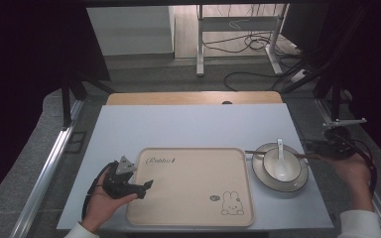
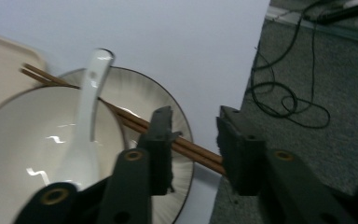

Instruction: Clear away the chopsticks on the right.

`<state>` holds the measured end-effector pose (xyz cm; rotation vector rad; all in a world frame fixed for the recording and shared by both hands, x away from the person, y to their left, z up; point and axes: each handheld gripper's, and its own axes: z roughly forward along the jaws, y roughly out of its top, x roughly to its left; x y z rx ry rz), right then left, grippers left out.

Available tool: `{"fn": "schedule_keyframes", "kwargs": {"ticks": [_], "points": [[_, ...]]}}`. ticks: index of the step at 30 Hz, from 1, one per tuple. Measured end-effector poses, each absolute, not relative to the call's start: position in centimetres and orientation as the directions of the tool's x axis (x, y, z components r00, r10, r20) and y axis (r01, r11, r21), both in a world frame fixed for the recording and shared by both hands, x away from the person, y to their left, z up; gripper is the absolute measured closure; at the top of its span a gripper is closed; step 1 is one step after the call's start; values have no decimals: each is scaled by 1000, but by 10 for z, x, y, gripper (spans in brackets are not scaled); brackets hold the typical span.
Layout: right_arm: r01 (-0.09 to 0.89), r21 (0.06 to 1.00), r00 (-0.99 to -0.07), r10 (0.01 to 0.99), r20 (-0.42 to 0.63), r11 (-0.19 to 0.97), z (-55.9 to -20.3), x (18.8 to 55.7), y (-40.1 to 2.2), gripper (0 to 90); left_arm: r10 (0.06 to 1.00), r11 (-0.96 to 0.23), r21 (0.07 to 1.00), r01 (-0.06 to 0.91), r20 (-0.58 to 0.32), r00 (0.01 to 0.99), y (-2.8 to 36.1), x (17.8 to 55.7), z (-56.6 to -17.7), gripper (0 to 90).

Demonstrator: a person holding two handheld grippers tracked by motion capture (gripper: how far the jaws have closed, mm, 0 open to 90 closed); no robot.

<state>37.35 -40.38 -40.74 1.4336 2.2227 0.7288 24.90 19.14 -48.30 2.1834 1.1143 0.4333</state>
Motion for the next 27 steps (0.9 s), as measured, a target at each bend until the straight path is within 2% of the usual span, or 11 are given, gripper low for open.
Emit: {"fn": "schedule_keyframes", "kwargs": {"ticks": [6,7,8,16,27], "points": [[749,533,-408,908,-98,395,-423,399,-402,857,810,-438,667,602,2,587,191,249,-484,131],[749,533,-408,908,-98,395,-423,399,-402,857,810,-438,667,602,2,587,191,249,-484,131],[758,499,-421,899,-116,420,-430,408,-400,889,812,-436,666,605,2,584,192,249,-485,131],[780,415,-448,881,-152,468,-450,421,-393,892,816,-435,659,613,0,579,193,250,-486,130],[806,368,-434,886,-166,464,-461,418,-400,892,814,-433,661,612,-4,581,196,249,-487,131]]}}
